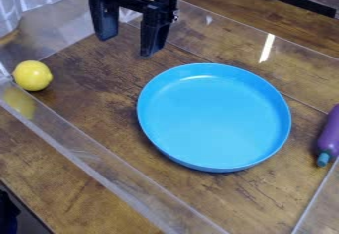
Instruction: Put the lemon on the blue tray
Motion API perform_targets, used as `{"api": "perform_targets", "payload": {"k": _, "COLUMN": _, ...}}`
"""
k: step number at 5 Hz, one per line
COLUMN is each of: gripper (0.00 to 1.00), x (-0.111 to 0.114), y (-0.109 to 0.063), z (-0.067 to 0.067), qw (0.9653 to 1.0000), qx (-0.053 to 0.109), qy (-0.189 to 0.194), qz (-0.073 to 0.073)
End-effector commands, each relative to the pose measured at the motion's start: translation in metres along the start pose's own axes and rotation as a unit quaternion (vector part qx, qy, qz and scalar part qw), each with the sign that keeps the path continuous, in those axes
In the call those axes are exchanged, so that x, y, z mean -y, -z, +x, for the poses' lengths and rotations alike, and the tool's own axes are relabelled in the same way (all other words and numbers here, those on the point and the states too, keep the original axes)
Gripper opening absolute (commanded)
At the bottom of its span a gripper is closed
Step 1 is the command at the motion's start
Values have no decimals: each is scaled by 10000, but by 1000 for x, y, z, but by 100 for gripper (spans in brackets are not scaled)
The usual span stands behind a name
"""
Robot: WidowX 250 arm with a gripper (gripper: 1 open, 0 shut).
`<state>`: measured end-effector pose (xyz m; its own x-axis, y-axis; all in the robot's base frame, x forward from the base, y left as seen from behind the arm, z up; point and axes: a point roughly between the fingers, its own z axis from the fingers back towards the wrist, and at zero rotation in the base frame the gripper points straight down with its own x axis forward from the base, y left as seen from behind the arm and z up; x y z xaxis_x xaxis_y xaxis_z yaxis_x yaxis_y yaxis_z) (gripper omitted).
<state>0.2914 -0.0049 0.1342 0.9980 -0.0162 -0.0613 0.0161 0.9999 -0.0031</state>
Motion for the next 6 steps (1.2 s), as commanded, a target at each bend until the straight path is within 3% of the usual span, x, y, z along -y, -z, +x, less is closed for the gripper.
{"api": "perform_targets", "payload": {"k": 1, "gripper": 100, "x": 8, "y": -1, "z": 5, "qw": 9997, "qx": -29, "qy": 260, "qz": 17}}
{"api": "perform_targets", "payload": {"k": 2, "gripper": 100, "x": 22, "y": -3, "z": 12, "qw": 9980, "qx": -19, "qy": 627, "qz": 50}}
{"api": "perform_targets", "payload": {"k": 3, "gripper": 100, "x": 31, "y": -2, "z": 21, "qw": 9968, "qx": 56, "qy": 785, "qz": 118}}
{"api": "perform_targets", "payload": {"k": 4, "gripper": 100, "x": 29, "y": -2, "z": 24, "qw": 9970, "qx": 28, "qy": 756, "qz": 130}}
{"api": "perform_targets", "payload": {"k": 6, "gripper": 100, "x": 13, "y": 14, "z": 37, "qw": 9888, "qx": 7, "qy": 1475, "qz": 229}}
